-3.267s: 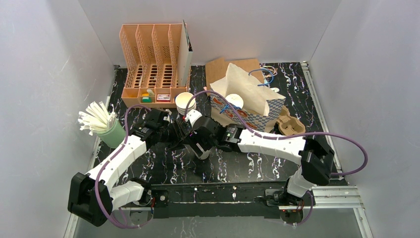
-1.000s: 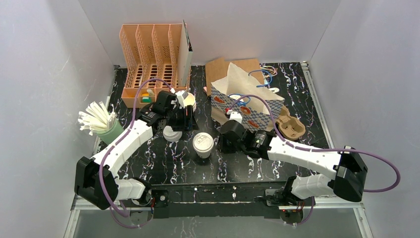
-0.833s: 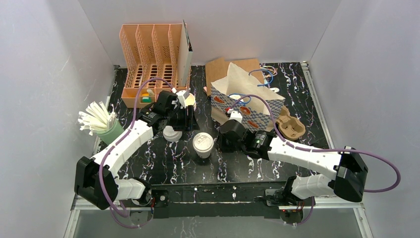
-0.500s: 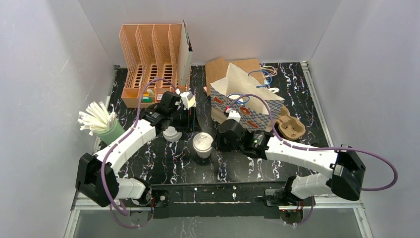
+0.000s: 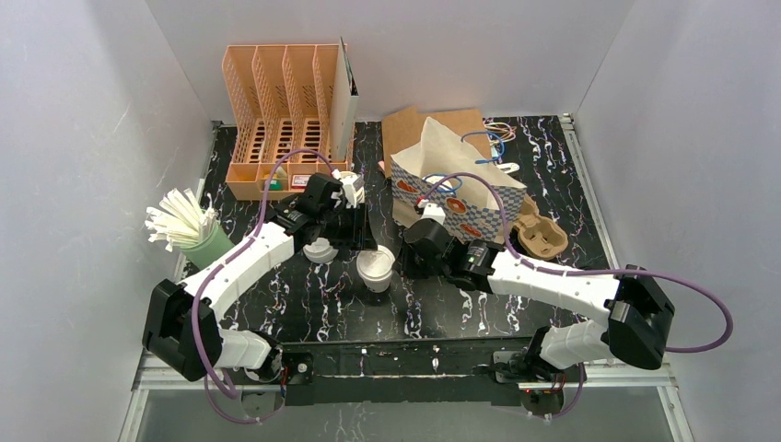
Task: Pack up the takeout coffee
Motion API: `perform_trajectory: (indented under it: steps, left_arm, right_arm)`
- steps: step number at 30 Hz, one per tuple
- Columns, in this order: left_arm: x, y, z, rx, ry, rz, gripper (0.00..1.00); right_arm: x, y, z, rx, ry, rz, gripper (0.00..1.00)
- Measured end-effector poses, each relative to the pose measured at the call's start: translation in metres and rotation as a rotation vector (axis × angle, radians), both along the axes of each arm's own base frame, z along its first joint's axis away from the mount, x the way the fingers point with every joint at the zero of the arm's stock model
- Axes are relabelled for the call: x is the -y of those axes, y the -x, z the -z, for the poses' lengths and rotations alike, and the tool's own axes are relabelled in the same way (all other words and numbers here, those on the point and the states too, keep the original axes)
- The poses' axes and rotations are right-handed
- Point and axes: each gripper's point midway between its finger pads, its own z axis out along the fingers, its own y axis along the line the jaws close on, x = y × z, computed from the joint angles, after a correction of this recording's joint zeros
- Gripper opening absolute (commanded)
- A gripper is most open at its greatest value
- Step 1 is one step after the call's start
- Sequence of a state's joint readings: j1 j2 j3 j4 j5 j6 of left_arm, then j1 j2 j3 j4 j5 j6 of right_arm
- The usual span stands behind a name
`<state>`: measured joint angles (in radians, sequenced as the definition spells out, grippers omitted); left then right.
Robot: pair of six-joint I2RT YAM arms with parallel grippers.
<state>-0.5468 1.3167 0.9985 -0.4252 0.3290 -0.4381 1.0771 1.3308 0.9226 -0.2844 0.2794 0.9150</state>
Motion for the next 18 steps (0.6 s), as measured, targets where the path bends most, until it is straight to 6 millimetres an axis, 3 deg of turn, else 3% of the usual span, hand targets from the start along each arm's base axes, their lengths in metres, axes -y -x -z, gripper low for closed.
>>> perform_trajectory:
  steps: [18]
  left_arm:
    - [-0.011,0.005,0.017,-0.026,-0.057,-0.027,0.38]
  right_arm:
    - [-0.005,0.001,0.006,-0.027,-0.011,-0.021,0.25]
